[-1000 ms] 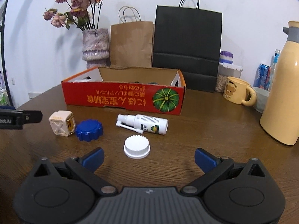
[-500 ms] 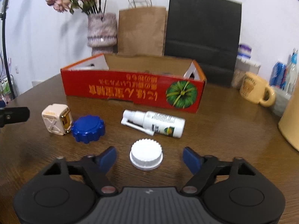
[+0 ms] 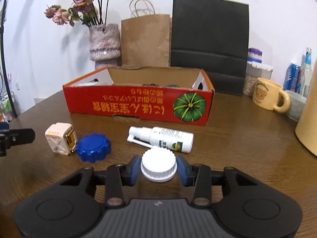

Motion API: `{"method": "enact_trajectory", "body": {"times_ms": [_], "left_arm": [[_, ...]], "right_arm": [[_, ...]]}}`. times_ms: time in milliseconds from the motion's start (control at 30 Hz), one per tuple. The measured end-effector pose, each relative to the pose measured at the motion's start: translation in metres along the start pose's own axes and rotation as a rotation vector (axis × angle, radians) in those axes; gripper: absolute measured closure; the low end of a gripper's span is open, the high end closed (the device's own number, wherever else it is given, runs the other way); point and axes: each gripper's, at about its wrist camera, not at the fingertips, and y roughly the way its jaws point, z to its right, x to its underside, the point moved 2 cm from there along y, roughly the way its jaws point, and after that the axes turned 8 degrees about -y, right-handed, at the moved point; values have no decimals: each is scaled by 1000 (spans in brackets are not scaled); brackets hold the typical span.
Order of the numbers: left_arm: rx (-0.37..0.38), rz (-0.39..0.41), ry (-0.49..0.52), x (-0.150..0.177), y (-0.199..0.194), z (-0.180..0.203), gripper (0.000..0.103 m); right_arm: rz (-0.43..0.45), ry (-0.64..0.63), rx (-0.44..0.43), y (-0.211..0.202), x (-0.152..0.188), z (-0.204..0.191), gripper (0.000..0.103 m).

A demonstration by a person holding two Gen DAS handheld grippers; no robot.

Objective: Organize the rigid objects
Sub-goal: 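Grasp the white cap with the right gripper while the left gripper grasps the white plug adapter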

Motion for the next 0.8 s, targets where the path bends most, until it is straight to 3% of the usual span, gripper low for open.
{"method": "enact_trajectory", "body": {"times_ms": [433, 600, 800], "left_arm": [[22, -29, 28, 0, 25, 25, 0], [-52, -34, 38, -2, 42, 36, 0], [-47, -66, -2, -3, 58, 34, 0]], "right_arm": [[61, 3, 52, -12, 0, 1, 64], [60, 6, 54, -11, 0, 2, 64], [59, 6, 53, -11, 0, 2, 64]]}}
